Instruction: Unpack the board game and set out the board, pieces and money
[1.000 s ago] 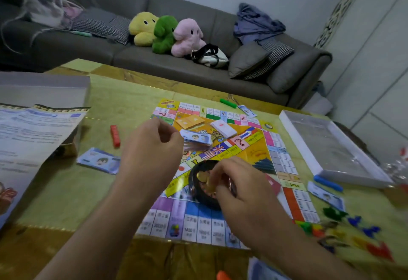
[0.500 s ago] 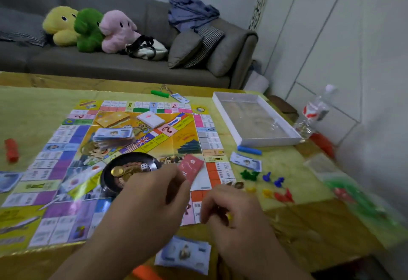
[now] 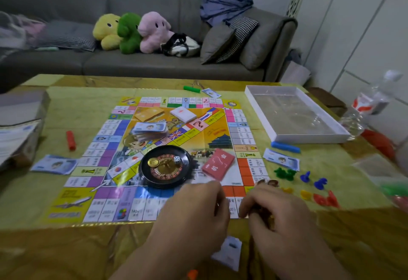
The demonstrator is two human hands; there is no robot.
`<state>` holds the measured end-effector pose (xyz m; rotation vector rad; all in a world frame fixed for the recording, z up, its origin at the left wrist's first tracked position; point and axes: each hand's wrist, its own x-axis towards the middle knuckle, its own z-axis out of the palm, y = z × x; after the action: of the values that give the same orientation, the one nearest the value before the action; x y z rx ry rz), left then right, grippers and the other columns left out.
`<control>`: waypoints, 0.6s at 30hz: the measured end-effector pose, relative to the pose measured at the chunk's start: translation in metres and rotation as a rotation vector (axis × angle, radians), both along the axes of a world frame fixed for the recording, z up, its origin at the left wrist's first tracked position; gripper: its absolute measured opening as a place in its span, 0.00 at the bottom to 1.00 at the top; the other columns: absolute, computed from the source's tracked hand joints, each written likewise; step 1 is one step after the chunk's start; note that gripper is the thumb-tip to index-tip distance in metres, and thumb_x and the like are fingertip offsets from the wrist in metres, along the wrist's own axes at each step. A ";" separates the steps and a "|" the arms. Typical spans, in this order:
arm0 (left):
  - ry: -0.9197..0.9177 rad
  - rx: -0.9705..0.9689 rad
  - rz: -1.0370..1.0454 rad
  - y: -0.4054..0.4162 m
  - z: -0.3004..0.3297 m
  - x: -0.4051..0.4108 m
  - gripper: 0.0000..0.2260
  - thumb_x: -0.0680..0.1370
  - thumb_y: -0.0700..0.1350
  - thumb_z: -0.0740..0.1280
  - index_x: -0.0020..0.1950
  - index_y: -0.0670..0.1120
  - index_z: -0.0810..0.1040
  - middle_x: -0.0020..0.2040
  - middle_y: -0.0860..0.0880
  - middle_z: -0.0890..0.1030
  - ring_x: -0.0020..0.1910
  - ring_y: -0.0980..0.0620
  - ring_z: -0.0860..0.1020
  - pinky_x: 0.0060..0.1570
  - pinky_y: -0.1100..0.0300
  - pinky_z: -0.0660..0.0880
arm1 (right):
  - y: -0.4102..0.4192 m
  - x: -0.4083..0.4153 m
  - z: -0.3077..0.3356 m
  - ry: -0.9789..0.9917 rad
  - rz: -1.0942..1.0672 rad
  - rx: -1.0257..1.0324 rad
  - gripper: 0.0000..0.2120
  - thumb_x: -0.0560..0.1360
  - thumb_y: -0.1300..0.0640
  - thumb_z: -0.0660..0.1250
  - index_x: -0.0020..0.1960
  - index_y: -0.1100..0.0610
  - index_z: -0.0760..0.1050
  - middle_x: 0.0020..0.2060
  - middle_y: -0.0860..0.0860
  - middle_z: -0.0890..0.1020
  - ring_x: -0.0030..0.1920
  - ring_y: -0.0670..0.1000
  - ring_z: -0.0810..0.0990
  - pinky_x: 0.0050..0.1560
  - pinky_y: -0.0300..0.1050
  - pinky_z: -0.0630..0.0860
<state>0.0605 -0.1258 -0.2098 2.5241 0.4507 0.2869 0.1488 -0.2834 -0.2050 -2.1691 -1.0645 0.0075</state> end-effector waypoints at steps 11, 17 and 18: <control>0.059 0.077 0.430 0.134 -0.001 -0.001 0.04 0.79 0.48 0.69 0.51 0.54 0.82 0.48 0.53 0.83 0.44 0.52 0.80 0.46 0.51 0.81 | 0.161 0.032 0.011 0.032 0.098 -0.361 0.22 0.73 0.66 0.74 0.64 0.51 0.78 0.60 0.49 0.77 0.58 0.51 0.77 0.56 0.53 0.81; 0.089 0.100 0.325 0.163 -0.023 0.013 0.15 0.78 0.50 0.73 0.66 0.57 0.81 0.59 0.52 0.74 0.60 0.48 0.75 0.57 0.48 0.78 | 0.187 0.038 -0.011 -0.076 0.076 -0.471 0.19 0.74 0.60 0.76 0.65 0.54 0.80 0.61 0.53 0.75 0.60 0.56 0.76 0.55 0.55 0.82; 0.097 0.107 0.315 0.163 -0.027 0.014 0.15 0.79 0.49 0.72 0.66 0.57 0.81 0.60 0.52 0.73 0.62 0.48 0.74 0.58 0.47 0.78 | 0.188 0.037 -0.014 -0.086 0.064 -0.472 0.19 0.74 0.60 0.76 0.65 0.54 0.81 0.62 0.53 0.75 0.60 0.56 0.76 0.56 0.55 0.82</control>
<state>0.0742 0.0373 -0.2366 2.5728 0.8970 0.3135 0.1860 -0.0954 -0.2193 -2.5702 -1.2799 0.2168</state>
